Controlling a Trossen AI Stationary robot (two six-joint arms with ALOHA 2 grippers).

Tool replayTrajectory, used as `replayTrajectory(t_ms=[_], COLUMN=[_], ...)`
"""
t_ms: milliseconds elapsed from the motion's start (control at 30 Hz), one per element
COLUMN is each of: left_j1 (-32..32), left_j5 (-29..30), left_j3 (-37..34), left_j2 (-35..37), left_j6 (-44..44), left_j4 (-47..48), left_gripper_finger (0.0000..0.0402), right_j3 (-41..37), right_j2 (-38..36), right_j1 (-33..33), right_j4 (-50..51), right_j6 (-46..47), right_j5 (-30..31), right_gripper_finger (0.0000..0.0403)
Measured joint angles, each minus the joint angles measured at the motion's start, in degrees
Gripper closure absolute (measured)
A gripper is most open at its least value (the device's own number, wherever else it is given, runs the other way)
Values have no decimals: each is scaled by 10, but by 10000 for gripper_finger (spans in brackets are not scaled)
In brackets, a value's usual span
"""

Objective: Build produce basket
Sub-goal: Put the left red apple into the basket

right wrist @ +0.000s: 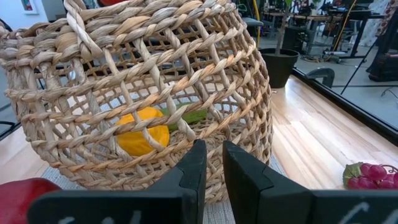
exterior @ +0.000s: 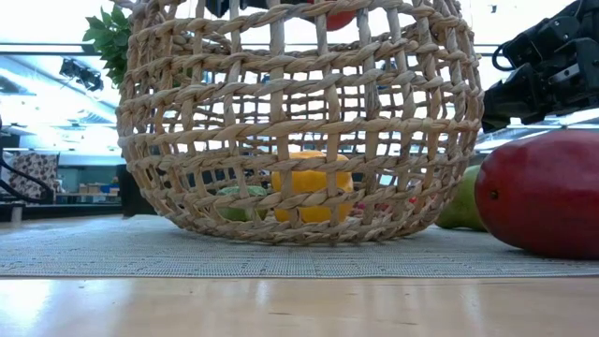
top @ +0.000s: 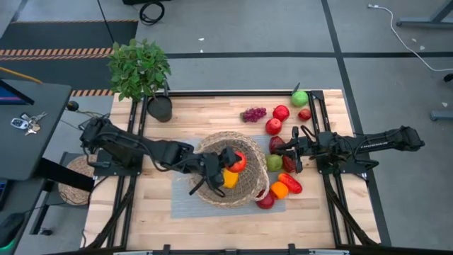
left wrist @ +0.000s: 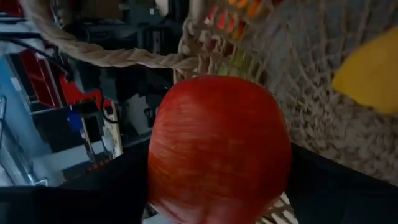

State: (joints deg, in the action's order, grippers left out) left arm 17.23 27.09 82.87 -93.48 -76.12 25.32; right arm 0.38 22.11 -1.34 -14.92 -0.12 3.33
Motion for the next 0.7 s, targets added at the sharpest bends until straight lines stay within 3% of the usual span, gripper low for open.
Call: replayTrajectory(t_ms=[233, 700], left_j1=[0, -1], left_j5=[10, 16], left_j3=[0, 0], left_j2=[-4, -6], left_j6=[-69, -45], left_j4=[2, 3], left_gripper_finger=[90, 90], right_j3=[0, 0], right_j2=[0, 0], right_j1=[0, 0], right_j4=[0, 0], right_j6=[0, 0], right_j5=[0, 0], right_gripper_finger=[342, 342])
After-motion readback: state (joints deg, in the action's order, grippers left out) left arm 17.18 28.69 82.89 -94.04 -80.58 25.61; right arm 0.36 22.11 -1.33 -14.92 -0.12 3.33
